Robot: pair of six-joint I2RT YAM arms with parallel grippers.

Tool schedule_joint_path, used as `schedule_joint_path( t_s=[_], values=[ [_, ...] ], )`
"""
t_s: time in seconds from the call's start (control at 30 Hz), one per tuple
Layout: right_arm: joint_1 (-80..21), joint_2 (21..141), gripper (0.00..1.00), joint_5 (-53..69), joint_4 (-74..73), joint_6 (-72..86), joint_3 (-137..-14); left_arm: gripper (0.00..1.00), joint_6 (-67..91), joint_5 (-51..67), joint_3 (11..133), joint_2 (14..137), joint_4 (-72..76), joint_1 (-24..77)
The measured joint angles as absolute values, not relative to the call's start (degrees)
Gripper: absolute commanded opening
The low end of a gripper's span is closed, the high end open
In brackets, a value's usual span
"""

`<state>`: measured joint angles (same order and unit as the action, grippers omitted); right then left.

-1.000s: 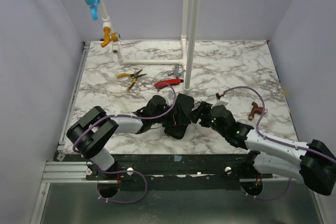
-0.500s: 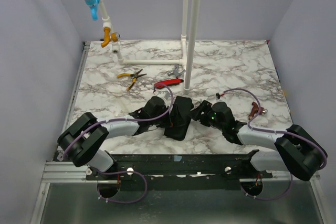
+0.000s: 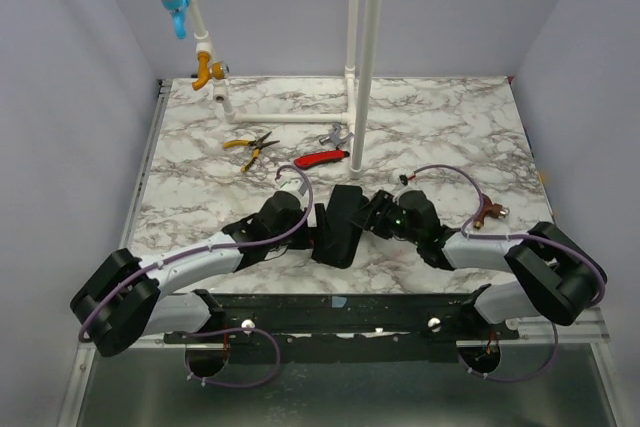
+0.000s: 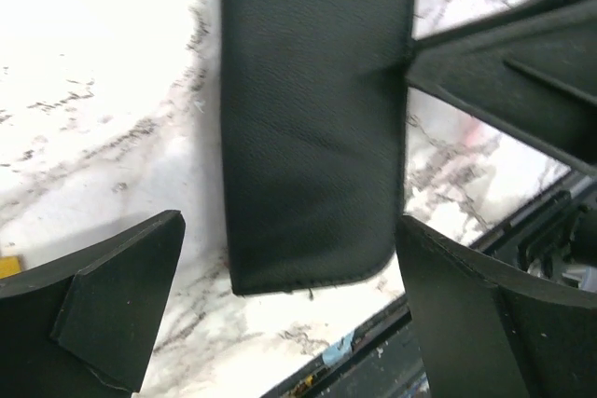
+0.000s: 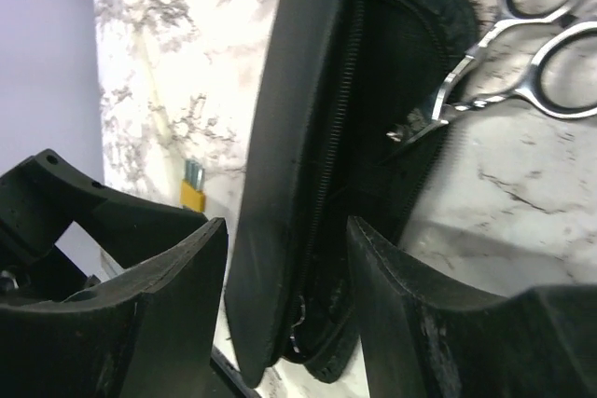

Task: Sort the hair-cutting tools
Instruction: Open the hairdressing tool bag at the center of the board.

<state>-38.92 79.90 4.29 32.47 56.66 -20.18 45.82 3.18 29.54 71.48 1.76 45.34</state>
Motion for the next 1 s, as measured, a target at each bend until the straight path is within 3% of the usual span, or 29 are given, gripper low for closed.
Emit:
schedule_joint_path(
  t_s=[0.17, 0.37, 0.67, 0.83, 1.0],
  values=[
    [-38.9, 80.4, 0.36, 6.8, 33.7, 57.1, -22.5, 0.99, 42.5, 2.3, 28.6, 65.1, 0.8, 48.9],
    [-38.9, 84.4, 0.35, 10.2, 37.5, 59.6, -25.1, 0.96, 38.1, 2.1, 28.6, 63.0, 0.9, 52.4],
    [-38.9, 86.0, 0.35, 13.1, 39.4, 63.7, -26.6, 0.83, 35.3, -1.7, 28.6, 66.5, 0.8, 53.4],
    [-38.9, 85.6, 0.39, 13.4, 39.3, 65.4, -27.1, 0.54, 34.9, -3.3, 29.1, 71.2, 0.5, 53.6],
    [-38.9, 83.4, 0.52, 13.2, 36.6, 64.9, -27.7, 0.26, 35.0, -6.1, 30.5, 72.3, 0.1, 54.0]
  ],
)
